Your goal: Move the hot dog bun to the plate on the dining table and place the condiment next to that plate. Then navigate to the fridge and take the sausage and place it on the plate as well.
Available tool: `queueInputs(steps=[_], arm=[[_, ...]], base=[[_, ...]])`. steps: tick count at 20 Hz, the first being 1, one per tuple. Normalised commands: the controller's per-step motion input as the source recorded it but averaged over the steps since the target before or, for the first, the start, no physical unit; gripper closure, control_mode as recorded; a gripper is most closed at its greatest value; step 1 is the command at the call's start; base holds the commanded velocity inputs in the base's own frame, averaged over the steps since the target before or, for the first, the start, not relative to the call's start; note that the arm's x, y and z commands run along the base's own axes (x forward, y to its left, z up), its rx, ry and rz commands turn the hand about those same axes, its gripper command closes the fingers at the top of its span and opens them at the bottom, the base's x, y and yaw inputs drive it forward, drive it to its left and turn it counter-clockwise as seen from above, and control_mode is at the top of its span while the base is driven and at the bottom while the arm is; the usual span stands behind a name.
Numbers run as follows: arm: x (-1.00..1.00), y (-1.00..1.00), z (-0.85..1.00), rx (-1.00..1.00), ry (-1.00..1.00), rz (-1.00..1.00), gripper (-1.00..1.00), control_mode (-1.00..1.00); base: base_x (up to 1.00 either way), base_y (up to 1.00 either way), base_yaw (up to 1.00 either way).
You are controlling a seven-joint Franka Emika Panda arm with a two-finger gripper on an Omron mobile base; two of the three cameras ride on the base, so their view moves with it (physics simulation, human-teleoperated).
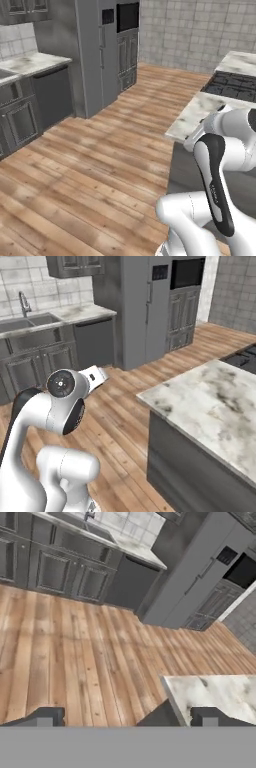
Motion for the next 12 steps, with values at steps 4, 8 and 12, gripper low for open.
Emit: queueInputs(steps=[4, 8, 12], arm=[[0.0, 0.0, 0.0, 0.0, 0.0, 0.0, -1.0, 1.0], [0.0, 0.0, 0.0, 0.0, 0.0, 0.0, -1.0, 1.0], [0.0, 0.0, 0.0, 0.0, 0.0, 0.0, -1.0, 1.0]], base=[[1.0, 0.95, -0.29], [1.0, 0.94, -0.3], [1.0, 0.94, -0.3]])
